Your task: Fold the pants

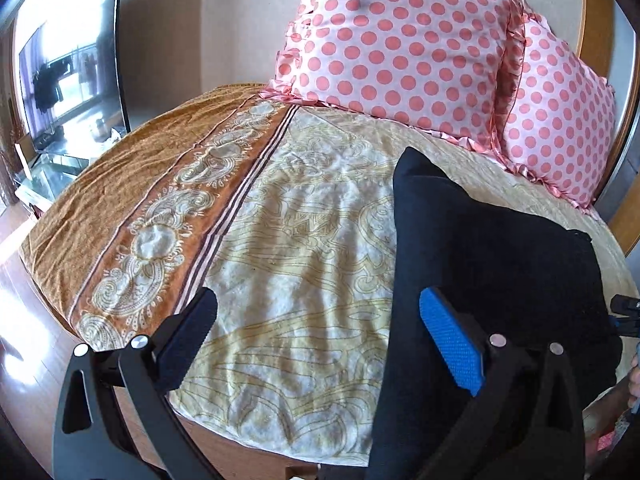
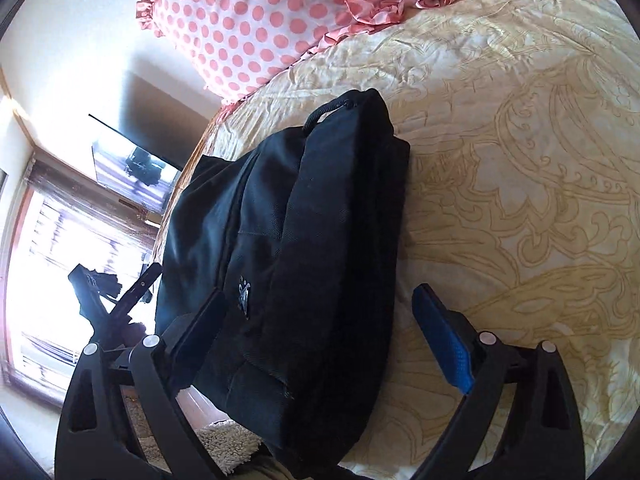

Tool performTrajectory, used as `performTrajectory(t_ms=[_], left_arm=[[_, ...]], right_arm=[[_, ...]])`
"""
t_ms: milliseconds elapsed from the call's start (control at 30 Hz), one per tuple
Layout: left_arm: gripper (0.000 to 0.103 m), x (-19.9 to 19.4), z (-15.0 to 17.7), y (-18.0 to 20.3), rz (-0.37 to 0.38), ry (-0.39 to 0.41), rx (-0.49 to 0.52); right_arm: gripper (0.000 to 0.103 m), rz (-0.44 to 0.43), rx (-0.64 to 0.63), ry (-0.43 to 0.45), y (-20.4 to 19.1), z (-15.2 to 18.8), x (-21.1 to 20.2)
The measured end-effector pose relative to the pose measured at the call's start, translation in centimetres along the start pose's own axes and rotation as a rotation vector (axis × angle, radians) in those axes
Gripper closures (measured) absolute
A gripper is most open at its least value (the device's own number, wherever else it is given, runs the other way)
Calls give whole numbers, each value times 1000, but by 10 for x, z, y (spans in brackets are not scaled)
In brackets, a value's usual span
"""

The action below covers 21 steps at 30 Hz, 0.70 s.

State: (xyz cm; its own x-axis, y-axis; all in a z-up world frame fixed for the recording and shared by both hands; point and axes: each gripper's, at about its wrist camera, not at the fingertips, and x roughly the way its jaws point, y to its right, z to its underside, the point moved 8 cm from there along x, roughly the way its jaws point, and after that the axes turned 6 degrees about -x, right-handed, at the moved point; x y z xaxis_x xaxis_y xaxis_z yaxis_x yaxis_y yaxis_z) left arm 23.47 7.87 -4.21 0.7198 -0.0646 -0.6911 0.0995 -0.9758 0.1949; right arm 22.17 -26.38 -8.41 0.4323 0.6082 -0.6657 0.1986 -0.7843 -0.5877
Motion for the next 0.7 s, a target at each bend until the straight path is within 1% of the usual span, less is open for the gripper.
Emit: performTrajectory(t_ms=[100, 200, 233, 267, 333, 367, 433, 467, 533, 633, 700], left_arm=[[2, 7, 0, 4, 41, -53, -8], [2, 16, -2, 8, 109, -134, -55], [2, 17, -4, 11, 140, -150, -67], [2, 16, -7, 14, 152, -154, -70], [2, 11, -13, 23, 126, -125, -31], [2, 8, -16, 29, 92, -96, 12], [2, 5, -21, 41, -12, -49, 114], [2, 6, -21, 48, -47, -37, 152], [2, 10, -21, 58, -56, -39, 187], [2, 20, -16, 73, -40, -69, 209], [2, 23, -15, 78, -46, -67, 219]], right_arm=[[7, 1, -22, -7, -3, 0, 3], [7, -8, -35, -16, -6, -2, 5], [7, -5, -43, -17, -8, -1, 6], [7, 5, -56, -16, -9, 0, 6], [6, 25, -84, -19, -13, 1, 8], [5, 32, -93, -18, -14, 1, 9], [2, 43, -113, -18, -17, 2, 10], [1, 47, -119, -16, -18, 2, 10], [1, 50, -129, -13, -19, 3, 11], [1, 46, -133, -9, -19, 3, 11], [1, 36, -131, -4, -18, 3, 10]])
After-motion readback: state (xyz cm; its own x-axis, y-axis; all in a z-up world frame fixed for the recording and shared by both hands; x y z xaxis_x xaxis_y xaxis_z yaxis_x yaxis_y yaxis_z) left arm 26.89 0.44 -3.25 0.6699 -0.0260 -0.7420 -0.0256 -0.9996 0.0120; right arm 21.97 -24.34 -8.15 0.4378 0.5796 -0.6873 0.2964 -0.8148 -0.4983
